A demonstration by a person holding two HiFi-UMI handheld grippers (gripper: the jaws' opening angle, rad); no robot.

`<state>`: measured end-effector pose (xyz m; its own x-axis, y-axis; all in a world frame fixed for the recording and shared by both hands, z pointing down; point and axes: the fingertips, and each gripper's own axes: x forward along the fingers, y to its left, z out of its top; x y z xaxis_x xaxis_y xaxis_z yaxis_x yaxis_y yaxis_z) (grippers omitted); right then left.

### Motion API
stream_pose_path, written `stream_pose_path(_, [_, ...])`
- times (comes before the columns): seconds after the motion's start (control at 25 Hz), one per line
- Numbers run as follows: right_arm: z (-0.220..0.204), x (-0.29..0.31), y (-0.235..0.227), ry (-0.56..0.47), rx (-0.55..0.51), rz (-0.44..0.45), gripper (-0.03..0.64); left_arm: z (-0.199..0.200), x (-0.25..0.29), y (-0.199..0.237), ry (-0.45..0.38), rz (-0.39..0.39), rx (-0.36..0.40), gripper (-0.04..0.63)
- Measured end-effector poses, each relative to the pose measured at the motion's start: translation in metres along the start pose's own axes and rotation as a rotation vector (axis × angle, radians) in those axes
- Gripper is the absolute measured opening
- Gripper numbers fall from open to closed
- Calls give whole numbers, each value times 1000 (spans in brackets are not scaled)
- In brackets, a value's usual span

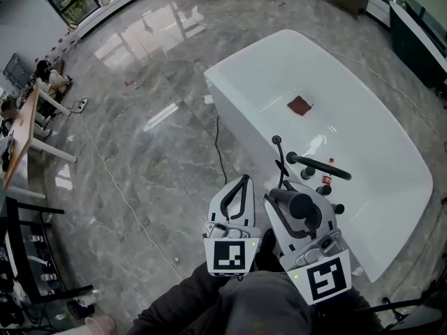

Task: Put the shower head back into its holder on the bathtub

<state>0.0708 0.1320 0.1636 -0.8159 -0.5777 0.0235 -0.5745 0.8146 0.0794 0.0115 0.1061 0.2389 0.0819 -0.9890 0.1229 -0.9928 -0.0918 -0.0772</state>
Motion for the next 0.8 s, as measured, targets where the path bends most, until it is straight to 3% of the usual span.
stream_pose_path(0.44, [5, 29, -37, -29, 30, 41, 141, 10, 37, 24, -5, 88, 22, 3])
stream_pose_path(0.8, [-3, 70, -48, -25, 15, 18, 140, 0, 81, 40, -14, 22, 23, 3])
